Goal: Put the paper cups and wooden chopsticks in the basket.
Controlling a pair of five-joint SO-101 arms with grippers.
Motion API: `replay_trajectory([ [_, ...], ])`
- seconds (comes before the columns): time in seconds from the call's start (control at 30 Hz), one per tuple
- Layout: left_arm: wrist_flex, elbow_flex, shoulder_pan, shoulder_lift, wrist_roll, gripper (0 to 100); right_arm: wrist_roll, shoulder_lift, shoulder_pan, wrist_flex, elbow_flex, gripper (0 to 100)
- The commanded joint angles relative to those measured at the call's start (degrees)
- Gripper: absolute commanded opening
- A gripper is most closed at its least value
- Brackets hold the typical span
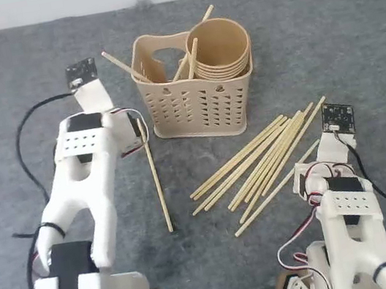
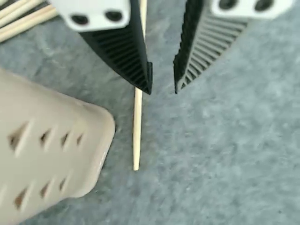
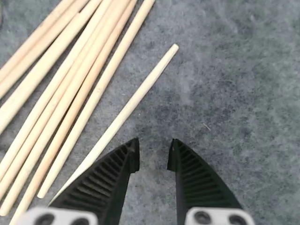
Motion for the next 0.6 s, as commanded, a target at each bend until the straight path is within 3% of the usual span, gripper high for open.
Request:
replay_trajectory([
  [0.0, -4.13, 1.45, 2.64, 0.53, 0.97, 7, 0.79, -1.71, 0.48, -1.19, -0.53, 12.2],
  [0.2, -13.01, 4.44, 3.96, 8.0, 2.55, 7, 0.88, -1.89, 0.48, -1.19, -0.53, 12.2],
  [0.57, -11.52, 0.4, 3.96, 14.51, 2.64, 7, 0.88, -1.89, 0.48, -1.19, -0.62, 12.2],
])
